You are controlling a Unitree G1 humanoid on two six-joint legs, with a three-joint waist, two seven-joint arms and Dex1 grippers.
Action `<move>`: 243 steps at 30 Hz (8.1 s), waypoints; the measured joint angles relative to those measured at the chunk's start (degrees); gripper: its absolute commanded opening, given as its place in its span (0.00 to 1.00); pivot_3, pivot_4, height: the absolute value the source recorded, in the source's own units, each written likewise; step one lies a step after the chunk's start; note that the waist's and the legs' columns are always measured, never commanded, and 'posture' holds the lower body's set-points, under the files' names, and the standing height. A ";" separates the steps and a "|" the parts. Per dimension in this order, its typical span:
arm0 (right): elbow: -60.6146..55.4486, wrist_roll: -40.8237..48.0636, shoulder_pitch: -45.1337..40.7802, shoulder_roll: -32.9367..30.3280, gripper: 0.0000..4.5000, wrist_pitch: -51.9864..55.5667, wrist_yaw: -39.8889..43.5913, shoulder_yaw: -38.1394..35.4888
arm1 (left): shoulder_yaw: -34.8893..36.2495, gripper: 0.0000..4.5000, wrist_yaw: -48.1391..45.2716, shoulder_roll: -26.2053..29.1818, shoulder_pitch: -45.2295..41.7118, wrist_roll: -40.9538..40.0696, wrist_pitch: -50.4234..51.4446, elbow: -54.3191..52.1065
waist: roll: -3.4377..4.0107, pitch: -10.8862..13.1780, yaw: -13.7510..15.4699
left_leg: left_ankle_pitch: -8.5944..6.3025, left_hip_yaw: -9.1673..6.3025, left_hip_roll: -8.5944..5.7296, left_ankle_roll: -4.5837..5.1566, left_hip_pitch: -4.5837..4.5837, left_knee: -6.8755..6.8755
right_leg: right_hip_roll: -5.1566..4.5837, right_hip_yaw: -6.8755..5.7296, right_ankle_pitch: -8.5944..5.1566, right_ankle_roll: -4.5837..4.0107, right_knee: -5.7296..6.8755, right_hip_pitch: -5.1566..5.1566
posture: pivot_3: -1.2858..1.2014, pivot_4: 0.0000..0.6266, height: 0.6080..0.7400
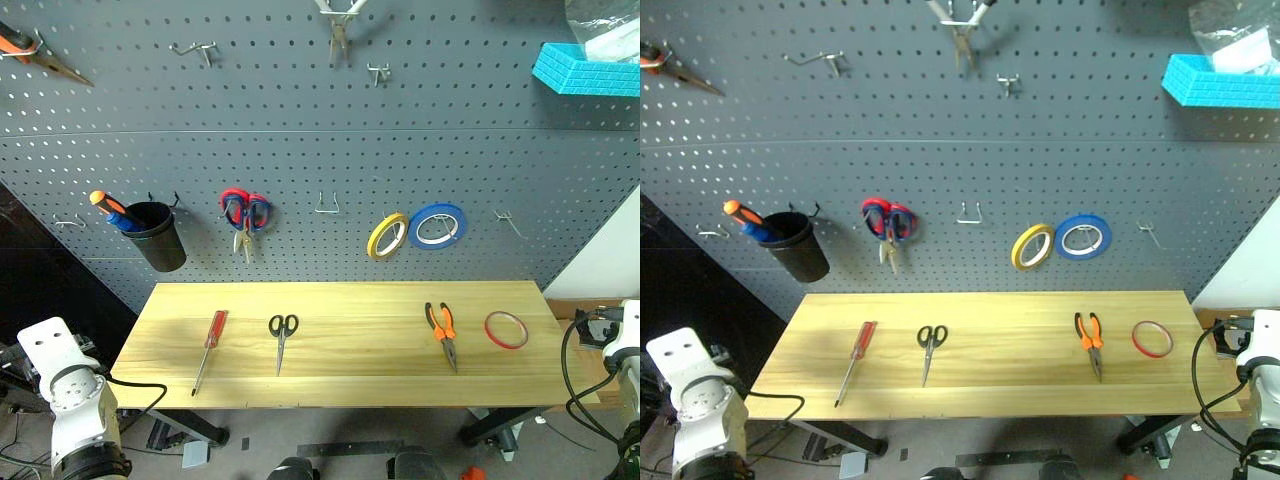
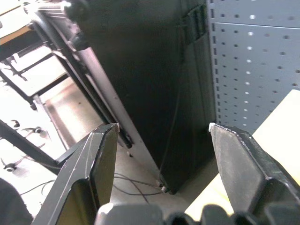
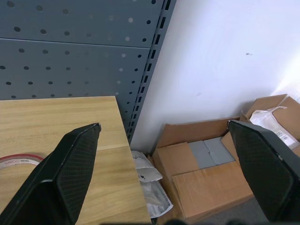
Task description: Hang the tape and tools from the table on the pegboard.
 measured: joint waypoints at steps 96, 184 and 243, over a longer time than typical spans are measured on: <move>-35.76 -13.27 -2.08 -4.64 0.01 37.16 21.07 22.76 | -50.26 0.74 -82.92 3.07 -23.99 -4.44 2.95 -30.63 | -0.01 10.79 -2.10 | -0.15 2.30 1.07 0.20 -2.37 1.01 | 0.62 1.20 0.57 -0.14 0.83 -2.57 | 0.42 0.42 1.00; -50.14 -14.45 -13.97 29.21 1.00 65.71 -6.40 25.66 | -42.32 0.74 -79.37 12.16 -20.99 -1.30 -4.25 -19.98 | 0.09 10.69 -5.59 | 0.04 2.93 1.78 0.01 -2.64 1.16 | 0.85 1.25 0.95 -0.40 1.91 -3.77 | 0.43 0.41 1.00; -96.13 -12.78 -14.54 31.06 0.63 69.60 -3.69 39.62 | -19.01 0.74 -63.91 6.49 0.51 -15.06 0.25 -34.77 | 0.02 10.56 -1.70 | 0.07 2.83 1.97 -0.06 -2.88 1.14 | 0.91 1.17 1.19 -0.67 1.96 -4.31 | 0.48 0.36 1.00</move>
